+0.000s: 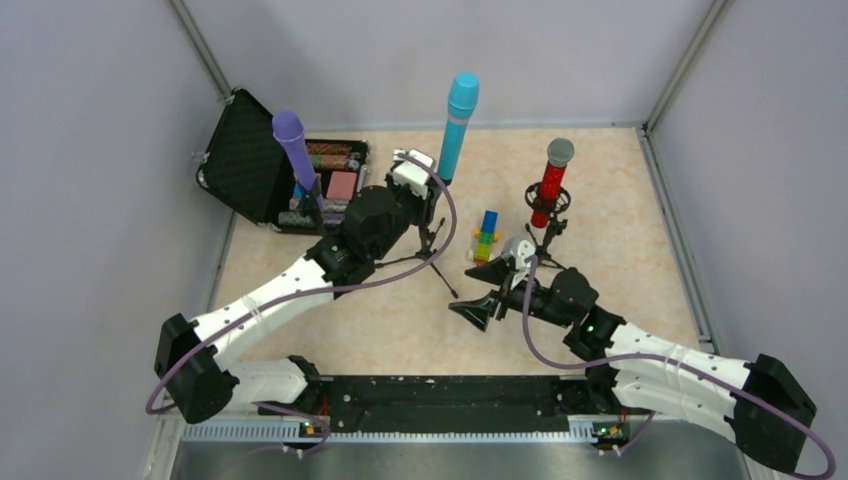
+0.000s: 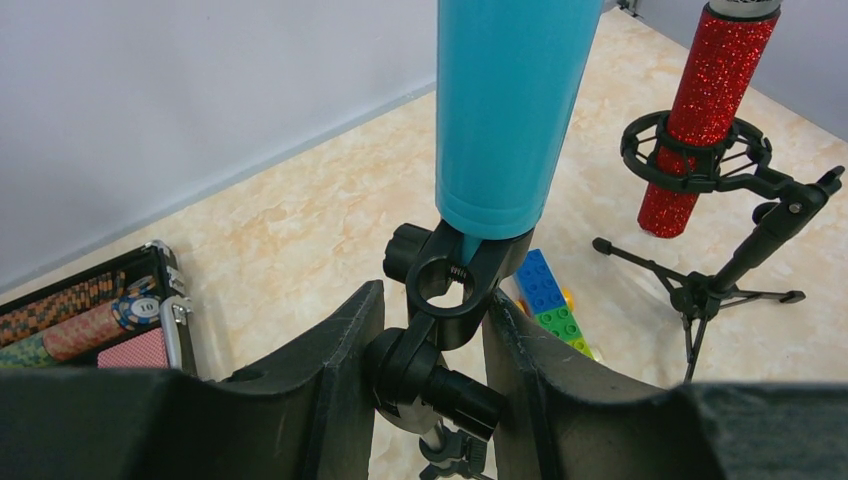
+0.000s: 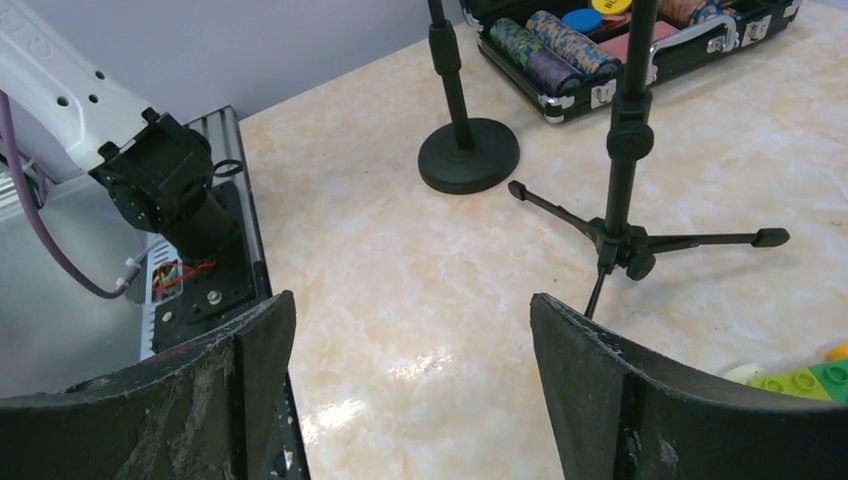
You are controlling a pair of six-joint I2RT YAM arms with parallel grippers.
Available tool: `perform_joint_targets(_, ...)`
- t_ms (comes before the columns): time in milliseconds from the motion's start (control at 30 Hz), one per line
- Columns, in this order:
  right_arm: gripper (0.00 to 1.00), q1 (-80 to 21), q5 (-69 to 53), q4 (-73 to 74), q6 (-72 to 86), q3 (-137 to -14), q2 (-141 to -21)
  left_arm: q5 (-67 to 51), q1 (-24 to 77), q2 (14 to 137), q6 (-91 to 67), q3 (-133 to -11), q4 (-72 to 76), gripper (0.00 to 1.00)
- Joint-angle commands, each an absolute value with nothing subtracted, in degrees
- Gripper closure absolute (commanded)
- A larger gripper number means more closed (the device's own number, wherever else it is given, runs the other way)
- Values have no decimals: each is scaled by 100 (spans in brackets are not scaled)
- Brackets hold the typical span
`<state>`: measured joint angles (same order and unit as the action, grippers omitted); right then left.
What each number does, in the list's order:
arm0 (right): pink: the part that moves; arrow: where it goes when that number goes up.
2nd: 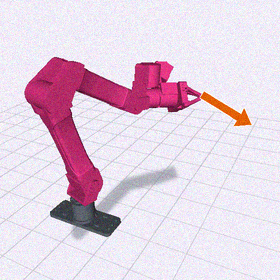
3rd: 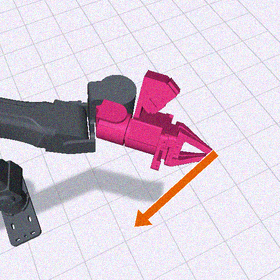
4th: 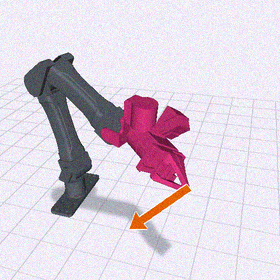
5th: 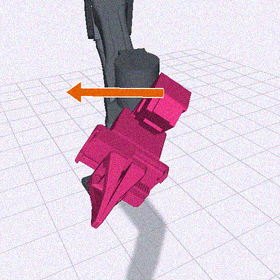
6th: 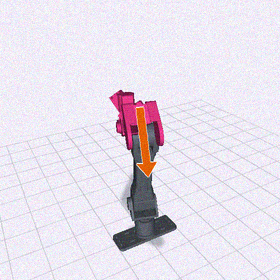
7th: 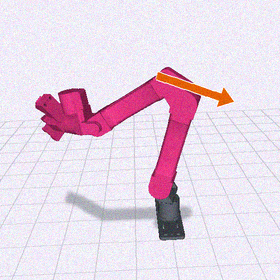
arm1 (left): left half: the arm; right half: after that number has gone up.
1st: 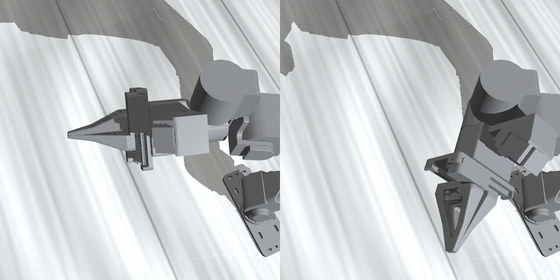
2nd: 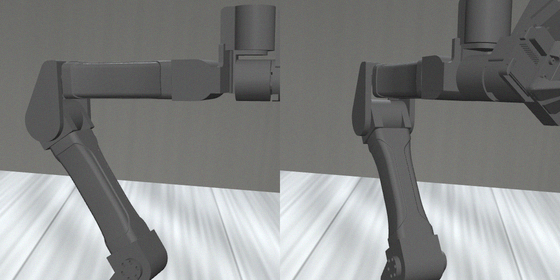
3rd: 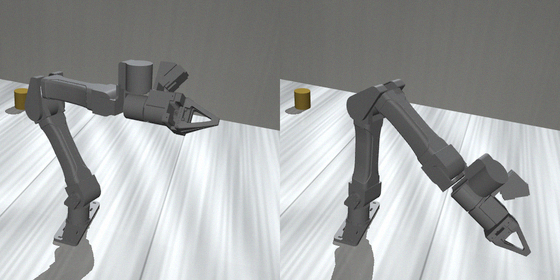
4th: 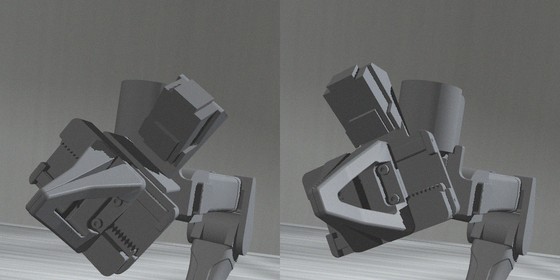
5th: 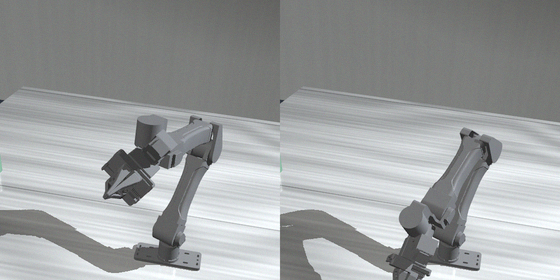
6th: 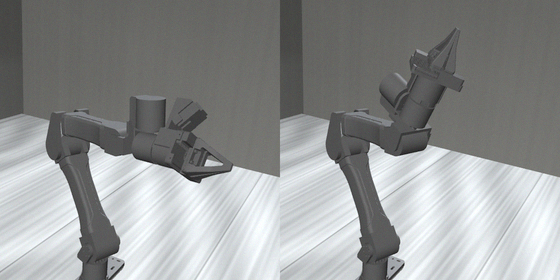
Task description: Attach the microphones to the stand
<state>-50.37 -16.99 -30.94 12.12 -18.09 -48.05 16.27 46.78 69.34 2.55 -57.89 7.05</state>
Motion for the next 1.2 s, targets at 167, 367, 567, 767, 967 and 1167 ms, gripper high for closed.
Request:
perform_joint_targets(167, 15, -5024, -1615, -3148, 1229, -1806, -4848, 970, 4278, 7246, -169, -6397, 1466, 100)
perform_joint_targets(367, 15, -5021, -1608, -3204, 1228, -1783, -4920, 718, 4093, 7380, -246, -6471, 1430, 100)
perform_joint_targets(567, 15, -5024, -1586, -3272, 1227, -1755, -4976, 748, 4041, 7596, -232, -6669, 1176, 91)
perform_joint_targets(767, 15, -5019, -1567, -3272, 1229, -1740, -4984, 589, 4008, 7759, -196, -6806, 1046, 75)
perform_joint_targets(967, 15, -5021, -1538, -3252, 1217, -1738, -4990, 502, 3999, 7734, -115, -6866, 914, 50)
perform_joint_targets(1167, 15, -5026, -1539, -3293, 1229, -1740, -5020, 589, 4000, 7621, -90, -6862, 854, 36)
